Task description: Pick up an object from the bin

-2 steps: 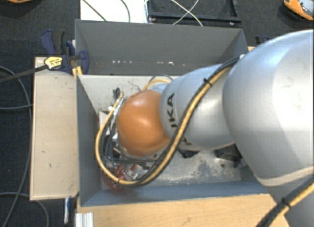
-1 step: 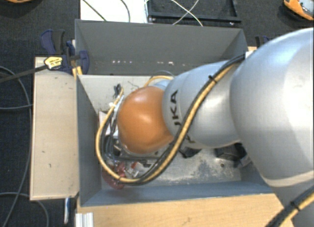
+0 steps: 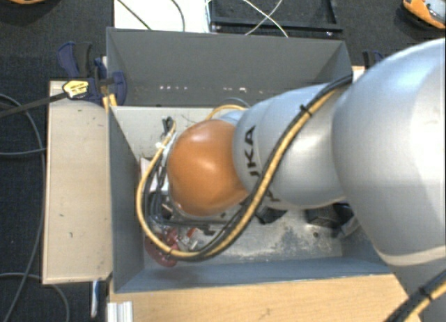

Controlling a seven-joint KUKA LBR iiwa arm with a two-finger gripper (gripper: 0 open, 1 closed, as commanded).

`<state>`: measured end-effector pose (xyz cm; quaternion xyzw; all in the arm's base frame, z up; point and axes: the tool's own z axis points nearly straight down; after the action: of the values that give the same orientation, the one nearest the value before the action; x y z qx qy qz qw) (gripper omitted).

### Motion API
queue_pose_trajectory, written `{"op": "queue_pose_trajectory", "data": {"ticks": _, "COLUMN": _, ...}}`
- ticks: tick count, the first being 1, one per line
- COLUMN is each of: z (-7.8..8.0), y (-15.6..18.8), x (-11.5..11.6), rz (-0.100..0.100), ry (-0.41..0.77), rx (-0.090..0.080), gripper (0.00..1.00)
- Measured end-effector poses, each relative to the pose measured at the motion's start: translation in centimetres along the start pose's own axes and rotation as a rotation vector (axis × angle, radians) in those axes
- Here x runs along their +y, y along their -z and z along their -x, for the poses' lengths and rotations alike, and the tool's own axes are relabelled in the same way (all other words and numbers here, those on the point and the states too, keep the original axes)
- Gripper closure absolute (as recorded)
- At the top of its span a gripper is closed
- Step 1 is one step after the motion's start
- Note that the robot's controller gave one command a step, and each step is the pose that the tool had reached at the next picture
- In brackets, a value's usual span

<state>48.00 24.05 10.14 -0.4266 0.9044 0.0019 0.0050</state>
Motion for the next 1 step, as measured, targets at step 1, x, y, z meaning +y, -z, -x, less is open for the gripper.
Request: {"op": "queue_pose_trajectory", "data": {"ticks": 1, "z": -0.03, "y": 0.73, "x": 0.03, "rz": 0.001, "ry": -0.002, "rx": 0.001, "gripper": 1.0}}
